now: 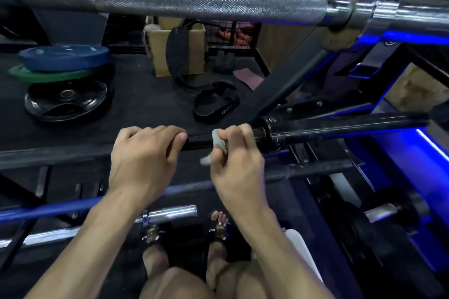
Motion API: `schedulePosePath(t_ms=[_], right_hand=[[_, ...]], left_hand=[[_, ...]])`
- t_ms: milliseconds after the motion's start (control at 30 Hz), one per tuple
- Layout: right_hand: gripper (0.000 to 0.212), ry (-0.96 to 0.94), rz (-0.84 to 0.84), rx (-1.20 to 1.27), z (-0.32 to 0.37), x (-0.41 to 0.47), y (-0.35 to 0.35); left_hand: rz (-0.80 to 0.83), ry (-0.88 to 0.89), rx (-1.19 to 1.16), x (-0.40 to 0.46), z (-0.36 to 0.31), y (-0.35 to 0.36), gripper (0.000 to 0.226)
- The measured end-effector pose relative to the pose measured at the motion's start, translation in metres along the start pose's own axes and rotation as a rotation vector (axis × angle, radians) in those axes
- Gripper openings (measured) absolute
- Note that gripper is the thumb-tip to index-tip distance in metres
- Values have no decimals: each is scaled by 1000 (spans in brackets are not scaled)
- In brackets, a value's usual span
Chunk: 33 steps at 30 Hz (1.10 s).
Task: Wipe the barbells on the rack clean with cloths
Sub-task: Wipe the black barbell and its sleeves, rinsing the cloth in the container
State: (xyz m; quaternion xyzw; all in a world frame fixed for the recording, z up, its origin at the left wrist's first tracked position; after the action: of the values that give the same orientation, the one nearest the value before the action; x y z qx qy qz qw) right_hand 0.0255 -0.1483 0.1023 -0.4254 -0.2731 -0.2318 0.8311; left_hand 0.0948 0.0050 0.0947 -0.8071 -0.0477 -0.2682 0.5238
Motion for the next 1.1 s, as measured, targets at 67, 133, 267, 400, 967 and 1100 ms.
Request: schedulePosePath(t_ms=[67,133,267,400,967,1100], right_hand=[[14,30,-11,-55,-17,1,-16],[12,101,-72,-93,-32,1,-31],[10,79,-149,-74,-11,0,-14],[18,-14,55,-22,17,-4,16],[28,47,280,-196,-7,24,-3],[21,132,269,-132,-11,20,-19]], left_hand=[[9,-6,-26,-1,0,-1,29],[5,-17,-32,-2,1,-2,30],[14,-19,-14,0,-1,1,31],[-20,14,4,0,1,0,30],[77,-22,4,0,4,2,31],[92,-42,-18,2,2,2,33]])
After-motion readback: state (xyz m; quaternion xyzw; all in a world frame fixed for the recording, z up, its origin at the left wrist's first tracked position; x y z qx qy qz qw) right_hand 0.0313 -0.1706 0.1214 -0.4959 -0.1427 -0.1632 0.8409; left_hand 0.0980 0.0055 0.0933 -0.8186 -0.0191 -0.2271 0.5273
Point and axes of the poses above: each hand's wrist, its own x-axis towards the middle knuckle, its own y-axis out of the palm, z = x × y, the point moved 4 cm from there along x, towards the middle knuckle, and after that the axes turned 8 degrees about -y, right-handed, at the moved point
